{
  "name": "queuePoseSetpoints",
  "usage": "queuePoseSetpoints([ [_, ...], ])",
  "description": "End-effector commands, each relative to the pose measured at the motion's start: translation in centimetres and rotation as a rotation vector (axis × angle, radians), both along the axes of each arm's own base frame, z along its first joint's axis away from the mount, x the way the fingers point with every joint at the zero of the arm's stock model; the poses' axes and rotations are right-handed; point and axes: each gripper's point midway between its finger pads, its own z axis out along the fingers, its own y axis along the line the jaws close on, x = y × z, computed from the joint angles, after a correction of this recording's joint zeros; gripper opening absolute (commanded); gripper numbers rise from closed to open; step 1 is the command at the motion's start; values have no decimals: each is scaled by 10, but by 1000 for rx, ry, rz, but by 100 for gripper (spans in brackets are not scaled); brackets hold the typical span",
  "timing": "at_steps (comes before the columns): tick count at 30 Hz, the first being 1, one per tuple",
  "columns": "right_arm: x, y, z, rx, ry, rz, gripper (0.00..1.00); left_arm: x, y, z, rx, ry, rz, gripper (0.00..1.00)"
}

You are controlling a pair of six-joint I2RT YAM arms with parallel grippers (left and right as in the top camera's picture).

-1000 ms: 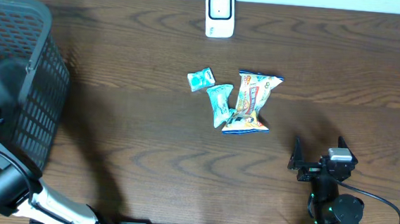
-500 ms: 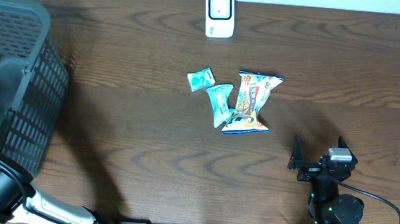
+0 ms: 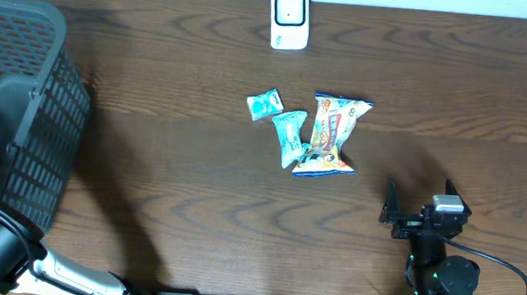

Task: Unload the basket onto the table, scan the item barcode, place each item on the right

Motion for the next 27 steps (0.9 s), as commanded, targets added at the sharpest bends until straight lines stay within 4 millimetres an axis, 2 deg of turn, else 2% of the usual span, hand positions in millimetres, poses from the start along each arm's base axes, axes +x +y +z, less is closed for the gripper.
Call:
queuePoseSetpoints([
  [1,0,-2,0,6,0,-8,99,5,-5,-8,-37,-18,-45,89],
  [10,0,-2,0,6,0,-8,99,8,5,-10,14,-30,-40,86],
  [15,0,-2,0,6,0,-8,99,-7,10,-16,60,31,27,86],
  [19,0,-2,0,6,0,-8,99,-7,13,-15,72,33,29,86],
  [20,0,-2,0,6,0,-8,99,-7,13,-15,71,33,29,83],
  [22,0,-2,0,6,0,-8,99,-7,11,-16,65,33,27,70],
  [24,0,-2,0,6,0,-8,99,-8,9,-16,56,39,26,51],
  [27,0,-2,0,6,0,-8,99,-13,2,-18,25,60,25,29],
])
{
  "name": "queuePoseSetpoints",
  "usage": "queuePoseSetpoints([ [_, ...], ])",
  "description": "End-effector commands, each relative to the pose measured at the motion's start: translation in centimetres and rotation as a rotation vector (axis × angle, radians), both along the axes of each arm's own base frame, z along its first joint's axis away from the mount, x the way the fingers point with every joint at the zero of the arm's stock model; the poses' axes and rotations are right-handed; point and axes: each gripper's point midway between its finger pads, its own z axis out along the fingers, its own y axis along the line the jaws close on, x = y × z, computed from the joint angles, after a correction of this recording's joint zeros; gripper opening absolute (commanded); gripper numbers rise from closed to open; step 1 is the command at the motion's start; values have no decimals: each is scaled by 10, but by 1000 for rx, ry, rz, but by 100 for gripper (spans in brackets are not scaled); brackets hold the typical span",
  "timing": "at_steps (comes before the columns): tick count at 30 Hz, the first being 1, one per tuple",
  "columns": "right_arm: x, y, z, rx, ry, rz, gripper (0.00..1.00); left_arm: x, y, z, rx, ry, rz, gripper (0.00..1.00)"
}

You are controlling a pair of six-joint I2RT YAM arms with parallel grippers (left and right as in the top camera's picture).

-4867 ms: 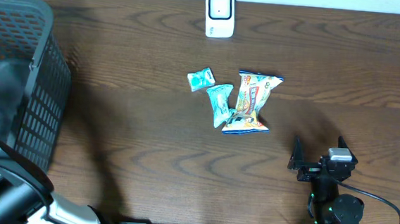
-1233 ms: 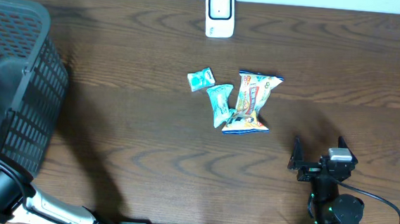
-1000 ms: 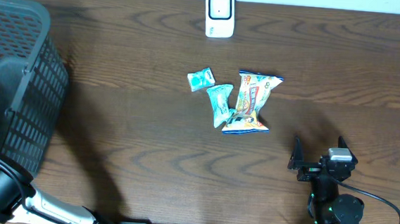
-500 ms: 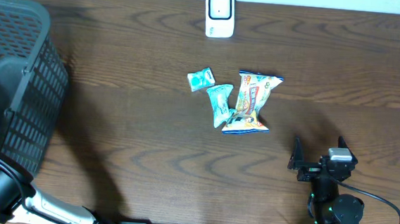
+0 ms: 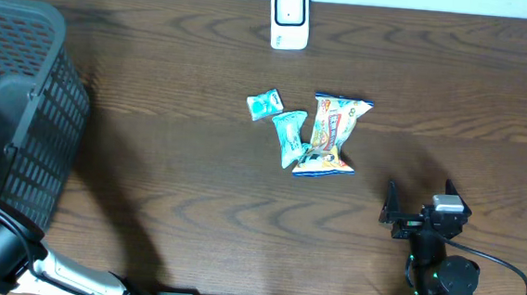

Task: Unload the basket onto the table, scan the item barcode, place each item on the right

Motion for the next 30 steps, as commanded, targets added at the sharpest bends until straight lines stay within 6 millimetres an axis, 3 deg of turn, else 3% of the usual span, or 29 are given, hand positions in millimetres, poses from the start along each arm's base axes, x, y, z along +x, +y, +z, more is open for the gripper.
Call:
queuePoseSetpoints([
  [1,0,-2,0,5,0,-8,99,-15,-10,-12,-50,64,9,24],
  [3,0,-2,0,6,0,-8,99,-18,-15,-14,-68,77,9,19],
  [4,0,-2,0,5,0,-8,99,-19,-17,-14,-76,82,9,8],
  [7,0,-2,0,6,0,-8,99,-21,-22,-15,-99,87,7,7],
  [11,0,-2,0,5,0,-8,99,-1,-33,-10,-158,-30,-22,8],
  [15,0,-2,0,5,0,-8,99,32,-44,22,-186,-233,-77,7],
  [21,0,-2,0,5,0,-8,99,80,-55,110,-141,-603,-153,7],
  [25,0,-2,0,5,0,-8,99,101,-74,187,-100,-850,-186,7],
  [29,0,-2,0,5,0,-8,99,124,-116,271,-81,-1101,-327,7],
  [30,0,-2,0,5,0,-8,99,131,-136,298,-85,-1175,-387,7],
])
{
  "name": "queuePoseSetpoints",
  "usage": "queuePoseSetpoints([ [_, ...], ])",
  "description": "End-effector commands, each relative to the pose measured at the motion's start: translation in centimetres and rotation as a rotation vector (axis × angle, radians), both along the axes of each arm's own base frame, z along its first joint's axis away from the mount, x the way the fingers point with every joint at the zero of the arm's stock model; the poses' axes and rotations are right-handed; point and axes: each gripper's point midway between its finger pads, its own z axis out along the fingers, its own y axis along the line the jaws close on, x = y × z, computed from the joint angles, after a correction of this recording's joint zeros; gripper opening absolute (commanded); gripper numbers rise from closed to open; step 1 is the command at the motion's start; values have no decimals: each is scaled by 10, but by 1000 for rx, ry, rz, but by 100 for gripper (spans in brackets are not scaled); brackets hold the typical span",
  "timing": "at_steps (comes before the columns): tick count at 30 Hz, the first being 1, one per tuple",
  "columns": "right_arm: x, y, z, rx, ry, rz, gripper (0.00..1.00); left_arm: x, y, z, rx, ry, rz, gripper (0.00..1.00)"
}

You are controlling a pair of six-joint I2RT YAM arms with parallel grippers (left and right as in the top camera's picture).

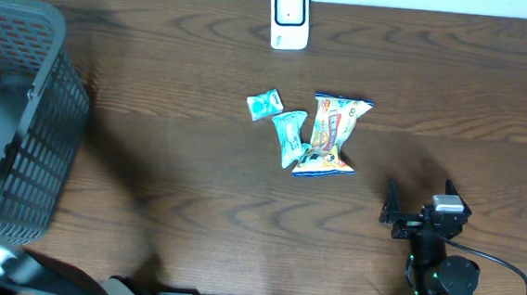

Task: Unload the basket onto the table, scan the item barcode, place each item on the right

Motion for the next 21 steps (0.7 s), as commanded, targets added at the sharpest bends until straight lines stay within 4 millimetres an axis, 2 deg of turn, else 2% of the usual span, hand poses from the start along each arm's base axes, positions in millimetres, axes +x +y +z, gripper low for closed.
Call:
queuePoseSetpoints([
  [1,0,-2,-1,5,1,-8,99,23,-74,75,-69,-244,-214,7],
  [2,0,-2,-1,5,1,-8,99,26,-87,87,-50,-274,-248,7],
  [3,0,-2,-1,5,1,-8,99,30,-114,107,-8,-318,-314,7],
  [5,0,-2,-1,5,1,-8,99,35,-155,127,41,-365,-417,7],
  [7,0,-2,-1,6,1,-8,99,40,-195,140,83,-397,-522,7],
  [10,0,-2,-1,6,1,-8,99,47,-256,144,124,-416,-675,8],
  [12,0,-2,-1,5,1,-8,99,52,-294,140,151,-412,-762,7],
  [13,0,-2,-1,6,1,-8,99,56,-319,135,186,-407,-818,7],
  [16,0,-2,-1,6,1,-8,99,65,-369,117,247,-370,-910,7],
  [17,0,-2,-1,5,1,-8,99,72,-396,100,286,-324,-938,7],
  [19,0,-2,-1,5,1,-8,99,82,-426,73,361,-257,-960,7],
  [21,0,-2,-1,5,1,-8,99,91,-445,49,409,-197,-966,7],
])
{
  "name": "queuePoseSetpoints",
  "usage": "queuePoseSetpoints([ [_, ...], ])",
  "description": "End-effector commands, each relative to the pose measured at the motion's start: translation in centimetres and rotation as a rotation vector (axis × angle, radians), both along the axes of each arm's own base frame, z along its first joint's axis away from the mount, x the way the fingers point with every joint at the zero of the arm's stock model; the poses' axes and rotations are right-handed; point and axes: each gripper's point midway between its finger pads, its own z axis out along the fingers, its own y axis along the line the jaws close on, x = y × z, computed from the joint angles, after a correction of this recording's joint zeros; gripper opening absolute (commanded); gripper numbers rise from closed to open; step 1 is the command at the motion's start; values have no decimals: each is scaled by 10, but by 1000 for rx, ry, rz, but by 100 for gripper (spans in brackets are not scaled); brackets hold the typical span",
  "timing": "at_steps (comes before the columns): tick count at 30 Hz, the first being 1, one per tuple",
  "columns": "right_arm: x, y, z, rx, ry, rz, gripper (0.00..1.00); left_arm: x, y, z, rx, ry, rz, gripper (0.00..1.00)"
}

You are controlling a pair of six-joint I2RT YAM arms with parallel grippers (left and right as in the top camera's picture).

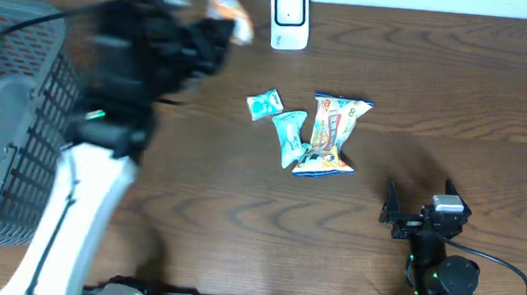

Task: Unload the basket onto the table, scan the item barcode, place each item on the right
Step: 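Place the small orange packet above the light-blue packet with the left gripper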

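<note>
My left arm reaches across the top left of the overhead view, blurred with motion. Its gripper (224, 22) is shut on a small orange and white packet (234, 12), held just left of the white barcode scanner (289, 19) at the table's far edge. No barcode on the packet can be made out. My right gripper (390, 210) rests low on the right near the front edge with nothing in it; its jaw gap does not show.
A dark mesh basket (25, 103) stands at the left. Mid-table lie a small teal packet (265, 104), a longer teal packet (289, 136) and an orange and blue snack bag (331, 135). A black cable loops by the right arm's base (445, 279).
My left arm was down at the lower left by the basket. Now it is at the far edge beside the scanner, holding an orange and white packet. The right arm has not moved.
At the two oldest moments the left arm stayed low at the basket's near side. 0.7 s ago it had shifted further down and left, and the basket looked slightly turned. Now it holds a packet by the scanner. The three packets and the right arm stayed put.
</note>
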Motion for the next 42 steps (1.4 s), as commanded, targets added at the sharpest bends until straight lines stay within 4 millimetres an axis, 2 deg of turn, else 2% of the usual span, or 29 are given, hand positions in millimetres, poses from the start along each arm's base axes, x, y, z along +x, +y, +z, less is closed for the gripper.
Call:
queuePoseSetpoints([
  [1,0,-2,0,6,0,-8,99,30,-41,-69,272,37,80,8],
  [9,0,-2,0,5,0,-8,99,51,-114,-190,516,104,-36,7],
  [12,0,-2,0,6,0,-8,99,56,-125,-223,544,134,-61,8],
  [13,0,-2,0,5,0,-8,99,58,-129,-243,558,156,-71,8],
  [16,0,-2,0,5,0,-8,99,60,-132,-265,574,183,-80,8],
  [17,0,-2,0,5,0,-8,99,60,-132,-272,580,194,-82,12],
  [19,0,-2,0,6,0,-8,99,60,-131,-276,584,201,-84,40],
  [21,0,-2,0,5,0,-8,99,60,-132,-276,583,199,-83,44],
  [25,0,-2,0,5,0,-8,99,63,-133,-260,563,164,-75,45],
  [28,0,-2,0,5,0,-8,99,64,-131,-239,542,130,-63,45],
  [32,0,-2,0,5,0,-8,99,67,-117,-190,495,58,-19,45],
  [34,0,-2,0,5,0,-8,99,69,-99,-155,464,11,25,45],
  [35,0,-2,0,6,0,-8,99,69,-73,-121,437,-28,80,48],
  [36,0,-2,0,6,0,-8,99,69,-58,-104,424,-47,112,48],
  [37,0,-2,0,5,0,-8,99,67,-34,-81,408,-72,162,48],
  [39,0,-2,0,6,0,-8,99,63,3,-51,388,-107,239,49],
  [42,0,-2,0,5,0,-8,99,48,74,-2,362,-168,396,58],
])
